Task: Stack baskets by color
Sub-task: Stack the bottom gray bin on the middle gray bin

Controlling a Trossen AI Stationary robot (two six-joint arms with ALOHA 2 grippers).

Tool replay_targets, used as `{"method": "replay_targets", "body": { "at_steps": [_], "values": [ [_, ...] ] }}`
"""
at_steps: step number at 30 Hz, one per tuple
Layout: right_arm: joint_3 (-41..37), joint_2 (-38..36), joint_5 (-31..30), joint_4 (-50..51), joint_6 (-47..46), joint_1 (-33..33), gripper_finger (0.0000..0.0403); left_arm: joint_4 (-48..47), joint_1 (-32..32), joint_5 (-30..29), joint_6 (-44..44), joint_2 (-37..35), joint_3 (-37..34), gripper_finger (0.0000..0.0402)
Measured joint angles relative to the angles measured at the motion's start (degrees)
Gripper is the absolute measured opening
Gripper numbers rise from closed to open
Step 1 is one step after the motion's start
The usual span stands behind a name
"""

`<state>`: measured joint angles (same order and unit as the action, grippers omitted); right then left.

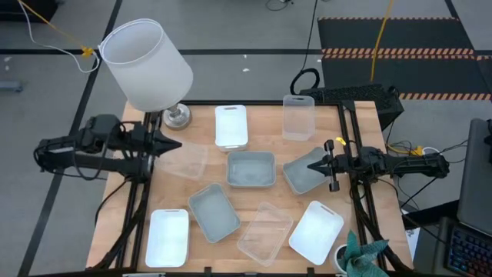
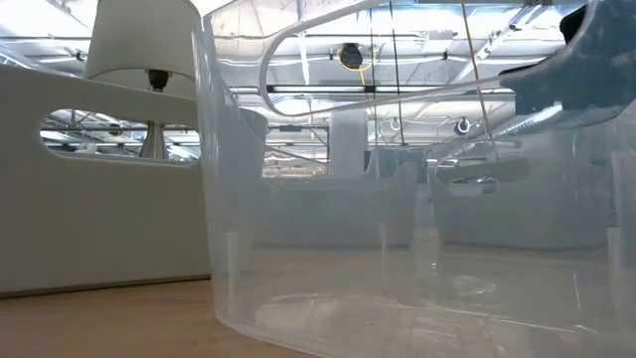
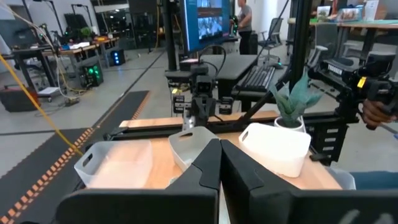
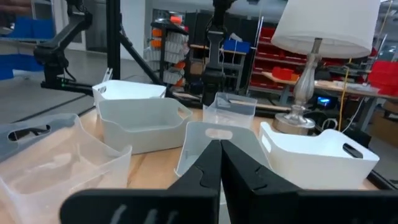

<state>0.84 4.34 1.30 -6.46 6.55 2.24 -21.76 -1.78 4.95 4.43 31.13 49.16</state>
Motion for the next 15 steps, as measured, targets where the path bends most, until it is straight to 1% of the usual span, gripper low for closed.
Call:
{"method": "replay_targets", "body": {
  "at_steps": [5,9,12,15],
  "values": [
    [0.0,0.0,-0.13,0.2,-4.65,0.0,0.0,-4.37,0.0,-0.35,0.05,3.34,7.6,0.0005],
    [-0.02,0.0,-0.09,0.33,-8.91,0.0,0.0,-6.68,0.0,-0.46,1.91,5.45,13.07,0.0005],
    [0.0,0.0,-0.04,0.35,-13.71,0.0,0.0,-6.64,0.0,-0.46,1.77,6.04,14.37,0.0005],
    [1.09,0.05,-0.01,0.79,-16.54,0.0,0.0,-6.73,0.0,-0.47,3.37,6.04,13.9,0.0005]
  ]
}}
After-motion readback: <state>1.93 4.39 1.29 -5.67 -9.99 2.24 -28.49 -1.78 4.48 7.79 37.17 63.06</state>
